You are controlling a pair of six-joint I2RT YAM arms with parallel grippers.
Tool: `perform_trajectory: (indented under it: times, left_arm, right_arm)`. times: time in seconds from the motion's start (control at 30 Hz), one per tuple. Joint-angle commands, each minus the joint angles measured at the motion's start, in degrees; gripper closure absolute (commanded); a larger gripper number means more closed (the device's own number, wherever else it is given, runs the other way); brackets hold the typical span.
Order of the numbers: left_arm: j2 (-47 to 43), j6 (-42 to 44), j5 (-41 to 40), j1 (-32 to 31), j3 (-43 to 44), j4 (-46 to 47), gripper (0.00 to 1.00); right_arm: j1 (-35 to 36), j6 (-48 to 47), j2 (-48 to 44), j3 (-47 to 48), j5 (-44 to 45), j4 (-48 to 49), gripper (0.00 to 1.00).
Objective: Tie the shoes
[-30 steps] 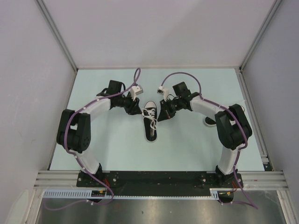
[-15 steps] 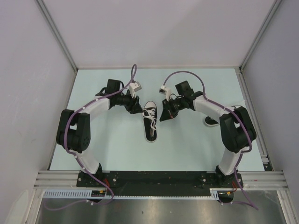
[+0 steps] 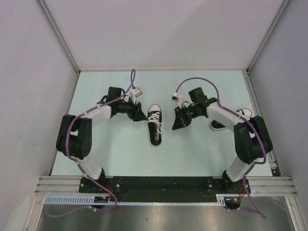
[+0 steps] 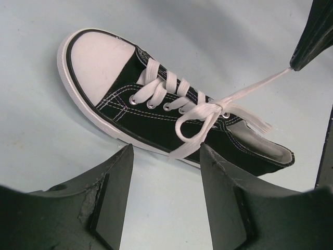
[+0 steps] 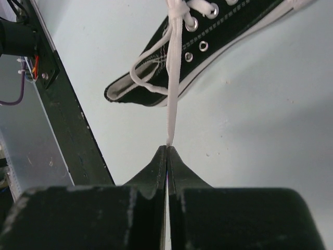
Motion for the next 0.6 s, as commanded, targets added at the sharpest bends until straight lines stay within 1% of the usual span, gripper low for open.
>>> perform_trajectory:
  times: [0.0, 0.23, 0.33, 0.57]
  left_arm:
    - [-3.69, -4.53, 2.52, 0.32, -2.31, 6.3, 0.41]
    - [-3.69, -8.49, 2.79, 0.14, -4.6, 11.67, 0.43]
    - [-3.25, -9.37, 2.53, -0.12, -4.77, 12.37, 0.44]
    - [-1.93, -12.27, 2.61, -1.26, -4.69, 14.83, 0.43]
  right_arm:
    - [-1.35, -2.26, -3.82, -1.49, 0.11, -2.42, 1.0]
    - [-2.49, -2.7, -5.23, -3.51, -0.15, -3.3, 1.0]
    - [-2.76, -2.78, -5.41, -4.12, -0.15, -3.39, 1.0]
    - [-3.46, -3.4, -5.67, -5.44, -0.06, -3.92, 1.0]
